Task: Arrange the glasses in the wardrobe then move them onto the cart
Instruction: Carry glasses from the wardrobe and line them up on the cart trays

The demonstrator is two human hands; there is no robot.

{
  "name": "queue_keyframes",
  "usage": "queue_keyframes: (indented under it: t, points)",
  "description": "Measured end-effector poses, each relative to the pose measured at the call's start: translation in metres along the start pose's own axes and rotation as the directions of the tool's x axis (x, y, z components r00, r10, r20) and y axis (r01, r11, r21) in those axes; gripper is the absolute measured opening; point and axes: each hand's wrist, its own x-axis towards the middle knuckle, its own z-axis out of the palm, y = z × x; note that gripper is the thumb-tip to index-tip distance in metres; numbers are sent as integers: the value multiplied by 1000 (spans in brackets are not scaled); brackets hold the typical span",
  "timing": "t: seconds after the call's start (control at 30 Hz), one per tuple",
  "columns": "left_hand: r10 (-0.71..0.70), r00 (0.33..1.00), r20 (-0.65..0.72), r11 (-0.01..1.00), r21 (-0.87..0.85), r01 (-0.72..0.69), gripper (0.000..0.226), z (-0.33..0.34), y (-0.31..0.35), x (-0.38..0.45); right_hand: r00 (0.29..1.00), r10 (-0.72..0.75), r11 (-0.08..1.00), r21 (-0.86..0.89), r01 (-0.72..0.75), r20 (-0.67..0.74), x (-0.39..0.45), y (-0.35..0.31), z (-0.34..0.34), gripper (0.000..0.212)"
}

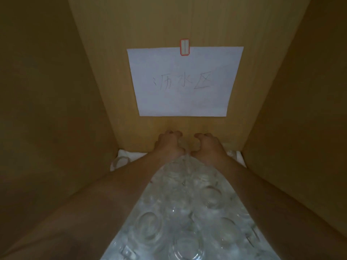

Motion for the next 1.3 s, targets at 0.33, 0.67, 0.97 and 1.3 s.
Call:
queue_keyframes:
  t: [0.33, 0.67, 0.97, 1.3]
  points:
    - [104, 926, 362, 969, 174, -176, 70, -2, 6, 23, 986, -38, 985, -159, 64, 164, 21, 9, 0, 75]
    - [41, 902, 429, 981, 155, -118, 93, -5, 17, 33, 987, -55, 993, -91, 70, 153, 28, 10, -4, 78]
    - [155, 942, 296, 971, 129, -200, 92, -36, 29, 18, 999, 22, 999, -28, -21, 45, 17, -1, -21, 95]
    - [204, 978, 36, 974, 93, -207, 87, -121, 57, -34, 947, 173, 984, 87, -155, -270, -39, -28, -85, 88]
